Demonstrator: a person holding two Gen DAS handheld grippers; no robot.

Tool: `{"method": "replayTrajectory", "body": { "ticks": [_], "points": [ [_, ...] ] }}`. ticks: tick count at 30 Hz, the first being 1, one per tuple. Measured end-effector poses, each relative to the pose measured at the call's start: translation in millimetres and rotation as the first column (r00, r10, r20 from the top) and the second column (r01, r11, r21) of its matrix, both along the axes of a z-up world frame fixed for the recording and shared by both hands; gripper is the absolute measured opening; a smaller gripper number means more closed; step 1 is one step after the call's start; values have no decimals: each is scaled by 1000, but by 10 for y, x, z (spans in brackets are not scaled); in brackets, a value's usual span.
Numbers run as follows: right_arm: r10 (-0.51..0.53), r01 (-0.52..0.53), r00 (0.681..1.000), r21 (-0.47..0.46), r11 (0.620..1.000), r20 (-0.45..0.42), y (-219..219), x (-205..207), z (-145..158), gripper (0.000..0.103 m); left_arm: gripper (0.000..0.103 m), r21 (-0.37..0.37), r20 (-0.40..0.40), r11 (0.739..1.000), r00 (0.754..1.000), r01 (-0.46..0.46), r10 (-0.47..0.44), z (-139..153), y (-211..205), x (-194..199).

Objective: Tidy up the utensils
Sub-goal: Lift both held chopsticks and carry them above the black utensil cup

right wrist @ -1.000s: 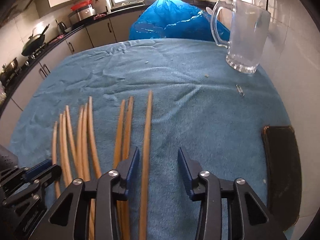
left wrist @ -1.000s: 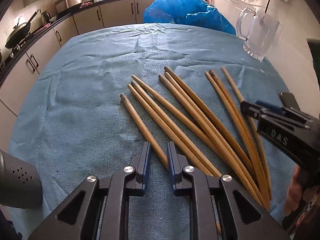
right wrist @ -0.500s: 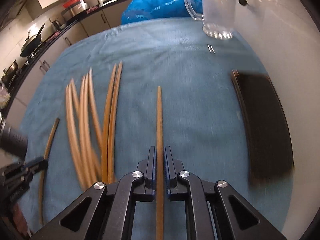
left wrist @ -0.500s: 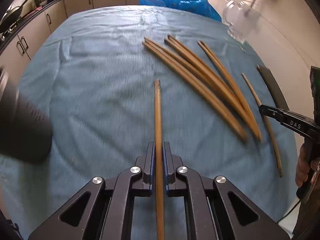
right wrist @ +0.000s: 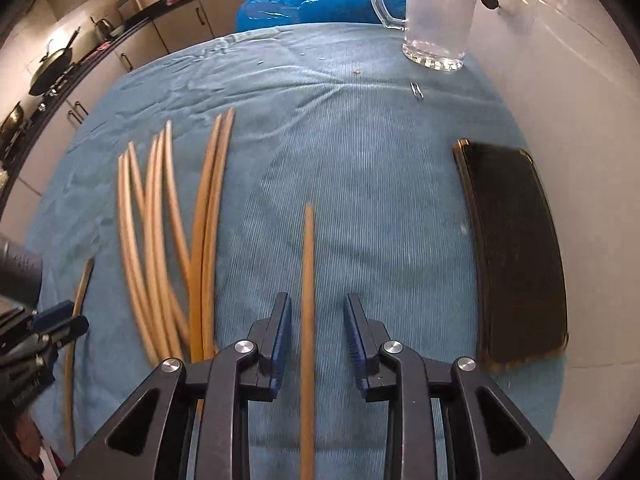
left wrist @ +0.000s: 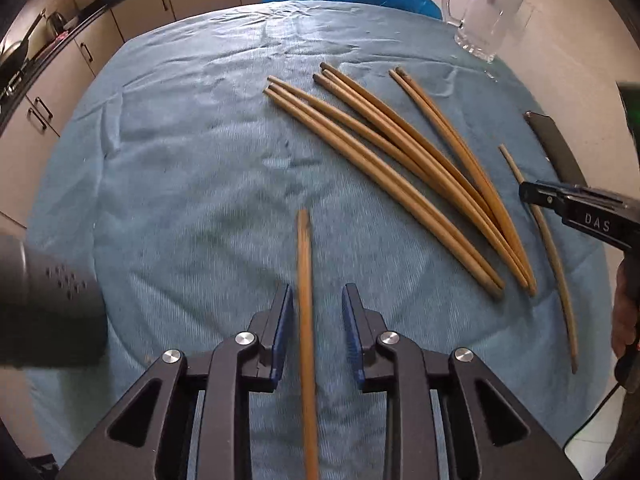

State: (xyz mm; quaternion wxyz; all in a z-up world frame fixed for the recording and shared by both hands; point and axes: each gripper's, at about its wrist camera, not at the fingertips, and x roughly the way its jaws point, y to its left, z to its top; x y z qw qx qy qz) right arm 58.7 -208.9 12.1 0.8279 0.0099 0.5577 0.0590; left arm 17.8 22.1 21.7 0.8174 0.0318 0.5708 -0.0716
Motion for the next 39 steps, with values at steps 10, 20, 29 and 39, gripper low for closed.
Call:
{"method": "replayTrajectory", "body": {
  "ticks": [10, 20, 29, 39],
  "points": [
    [53, -58, 998, -99, 993, -46, 227, 204, 27, 7, 6, 27, 28, 999, 999, 36, -37, -8, -105, 144],
    [23, -27, 976, 18, 999, 214, 22, -502, 718, 6, 6, -119, 229, 993, 973, 27, 1, 656, 267, -620],
    [58, -102, 891, 75, 992, 450, 341, -1366, 1432, 6, 6, -213, 440, 976, 897, 47, 53, 1356, 551, -1423],
    [102, -199, 796, 99, 975, 596, 945, -1558, 2039, 6, 6, -248, 593, 969, 791, 4, 149, 2022, 999, -1762]
  ]
}}
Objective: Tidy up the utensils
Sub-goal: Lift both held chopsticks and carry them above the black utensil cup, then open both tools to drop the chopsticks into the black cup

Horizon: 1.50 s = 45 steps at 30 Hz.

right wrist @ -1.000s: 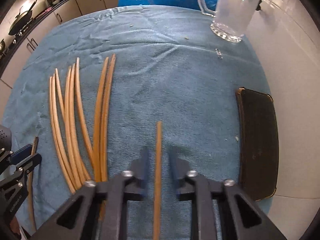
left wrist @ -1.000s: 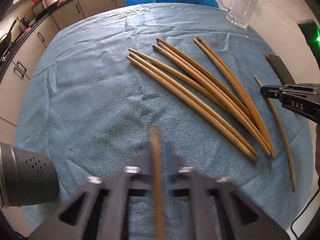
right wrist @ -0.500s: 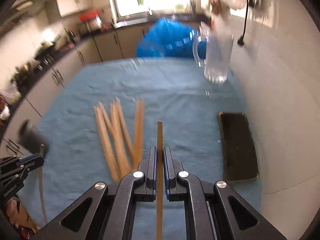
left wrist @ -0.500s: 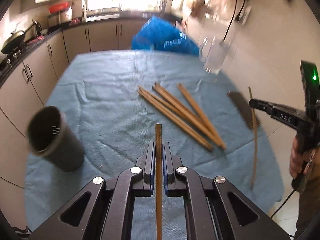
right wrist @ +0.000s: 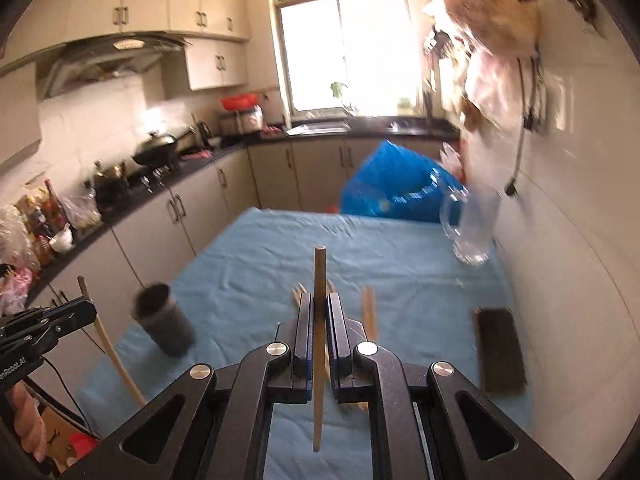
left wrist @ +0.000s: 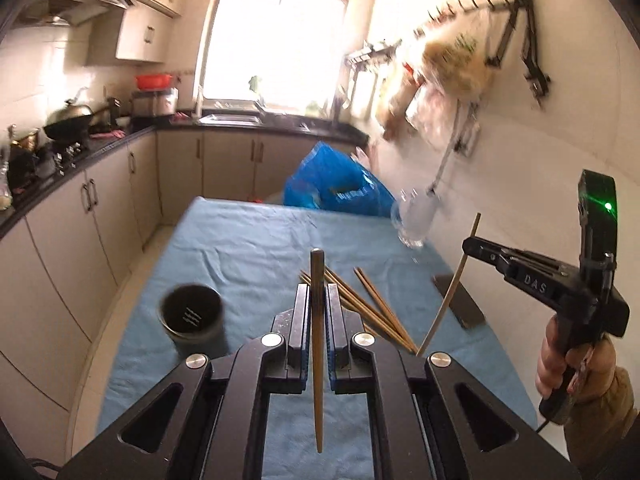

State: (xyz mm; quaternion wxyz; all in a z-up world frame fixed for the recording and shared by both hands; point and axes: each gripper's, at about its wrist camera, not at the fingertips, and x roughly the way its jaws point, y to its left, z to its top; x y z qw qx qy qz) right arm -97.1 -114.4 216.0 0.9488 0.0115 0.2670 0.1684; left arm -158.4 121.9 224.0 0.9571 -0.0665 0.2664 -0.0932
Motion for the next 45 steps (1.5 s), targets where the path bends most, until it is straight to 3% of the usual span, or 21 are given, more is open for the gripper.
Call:
{"method": "replayTrajectory", "body": {
  "ticks": [9, 13, 19, 26, 32, 39, 45],
  "points": [
    [125, -138, 987, 136, 981, 100, 816, 216, 535, 6, 6, -21, 77, 983, 980, -185, 186, 499, 769, 321],
    [170, -189, 979, 194, 963, 113, 1167, 398, 656, 6, 6, -40, 87, 970, 967, -238, 241, 578, 1035, 540],
    [216, -228, 973, 225, 947, 78, 1630, 698, 582, 6, 6, -73, 45, 959, 960, -273, 276, 513, 1309, 973],
    [240, -230, 970, 195, 953, -26, 1937, 1032, 172, 7, 6, -69, -46, 959, 962, -274, 271, 89, 1396, 1324],
    [246, -228, 966, 181, 957, -83, 1973, 1152, -76, 7, 6, -96, -60, 957, 962, -273, 268, 69, 1476, 1264],
    [253, -237, 965, 189, 953, -64, 1913, 1126, 28, 6, 6, -106, 59, 967, 969, -232, 239, 547, 1422, 856],
    [247, -232, 967, 183, 955, -61, 1930, 1111, 69, 6, 6, -87, 121, 968, 962, -235, 245, 812, 1382, 761]
  ]
}}
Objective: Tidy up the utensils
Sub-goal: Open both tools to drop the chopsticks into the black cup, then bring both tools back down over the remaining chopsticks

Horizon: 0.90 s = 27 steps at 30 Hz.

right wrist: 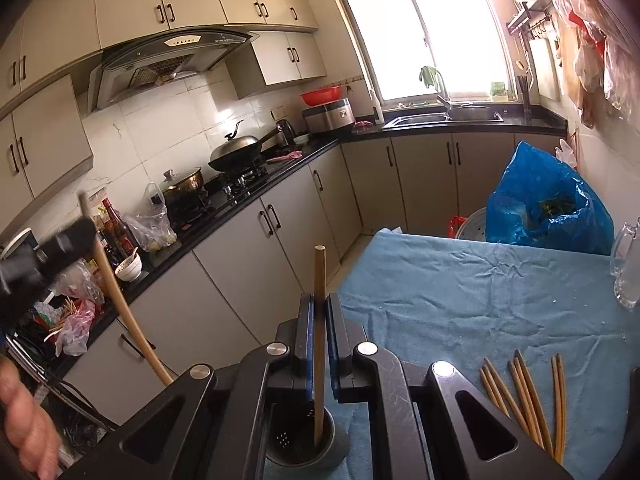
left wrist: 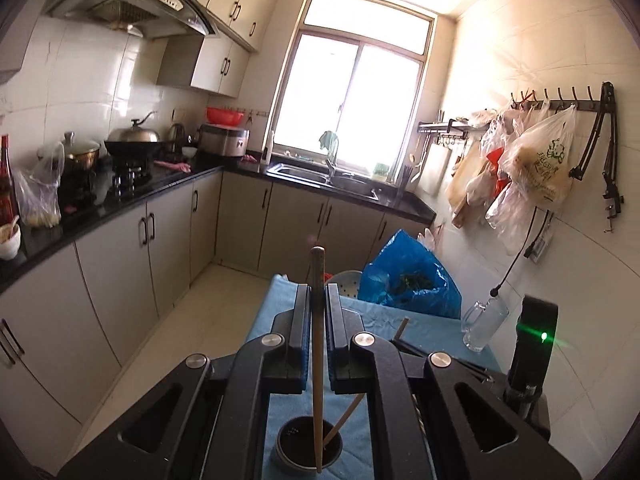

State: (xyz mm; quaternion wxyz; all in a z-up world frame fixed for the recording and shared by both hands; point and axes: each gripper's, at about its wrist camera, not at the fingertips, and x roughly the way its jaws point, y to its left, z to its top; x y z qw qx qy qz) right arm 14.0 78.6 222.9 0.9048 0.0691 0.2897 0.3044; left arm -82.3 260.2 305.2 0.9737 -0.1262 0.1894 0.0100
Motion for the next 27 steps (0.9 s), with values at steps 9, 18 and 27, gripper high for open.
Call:
{"method": "replayTrajectory", "body": {
  "ticks": [9, 18, 27],
  "points": [
    [0, -1, 1000, -22, 1000, -17, 60, 45, -91, 7, 6, 26, -60, 999, 998, -23, 24, -375, -93, 411],
    [1, -3, 999, -85, 996, -34, 178, 92, -362, 7, 6, 8, -239, 1000, 970, -30, 32, -1093, -137, 802],
    [-3, -2, 999, -92, 996, -54, 172, 121, -459, 8, 28, 18, -226, 998, 972, -68, 70, -1128, -92, 659]
  ]
}}
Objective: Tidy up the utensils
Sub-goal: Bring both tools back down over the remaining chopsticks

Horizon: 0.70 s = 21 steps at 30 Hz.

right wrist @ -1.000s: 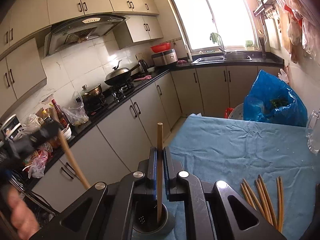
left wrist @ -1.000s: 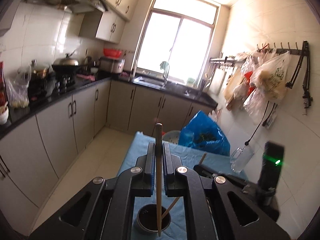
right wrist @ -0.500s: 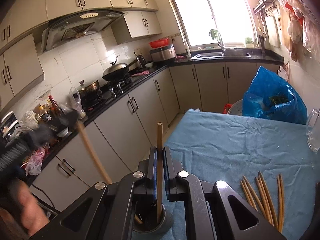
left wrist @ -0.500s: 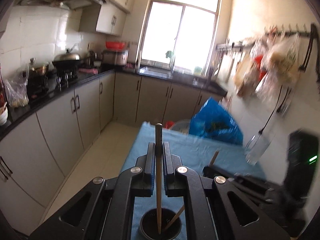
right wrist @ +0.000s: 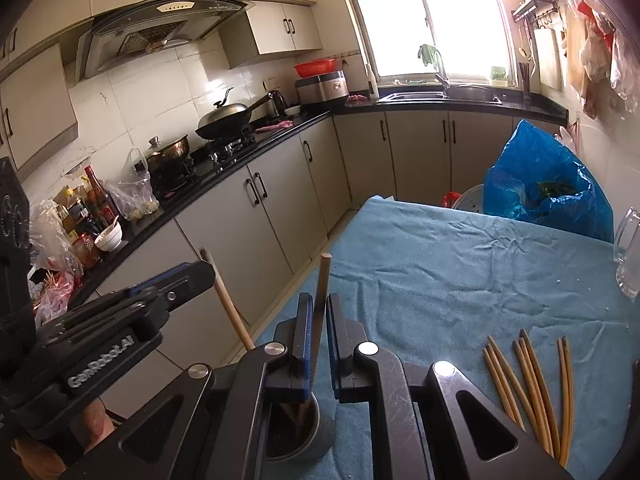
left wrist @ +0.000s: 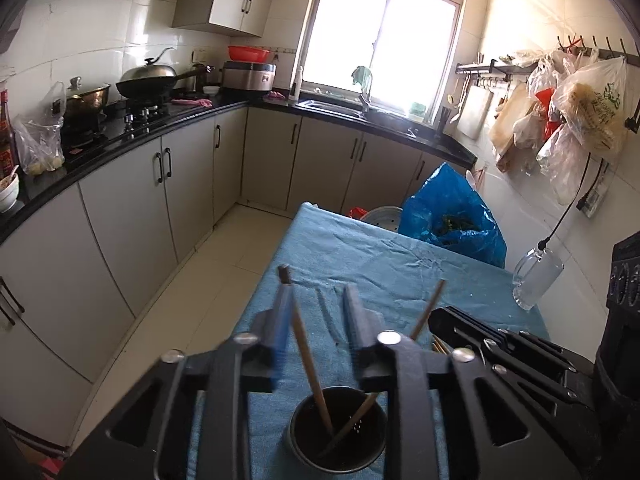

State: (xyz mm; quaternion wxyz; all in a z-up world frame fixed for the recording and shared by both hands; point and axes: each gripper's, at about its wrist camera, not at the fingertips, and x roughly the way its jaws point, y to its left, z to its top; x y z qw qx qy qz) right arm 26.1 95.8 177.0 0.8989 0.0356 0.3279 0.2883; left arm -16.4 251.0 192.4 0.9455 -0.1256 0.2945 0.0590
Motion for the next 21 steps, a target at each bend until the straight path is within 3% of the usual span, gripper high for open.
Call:
{"method": "replayTrajectory", "body": {
  "ticks": [3, 5, 9, 15, 18, 21],
  "points": [
    [-15, 15, 1000, 17, 1000, 1, -85, -12, 34, 22, 30, 13, 23, 1000, 1000, -7, 7, 87, -21, -105],
    [-36, 35, 999, 35, 999, 8, -180, -31, 68, 38, 34, 21, 41, 1000, 999, -13, 12, 154, -48, -182],
    [-65, 64, 998, 58, 996, 20, -462, -91, 135, 38, 35, 36, 79, 999, 997, -9, 6, 302, -202, -379],
    [-171, 170, 985, 30, 985, 26, -1300, -188, 58, 44, 43, 8, 112, 995, 988, 103, -104, 361, -657, -658],
    [-248, 248, 968, -3, 969, -26, -1840, -175, -175, 44, 44, -5, 79, 983, 980, 186, -185, 227, -1007, -661],
    [-305, 306, 940, -17, 952, -154, -2375, -107, -557, 44, 45, -10, 6, 968, 968, 250, -250, -50, -1392, -533]
  ]
}}
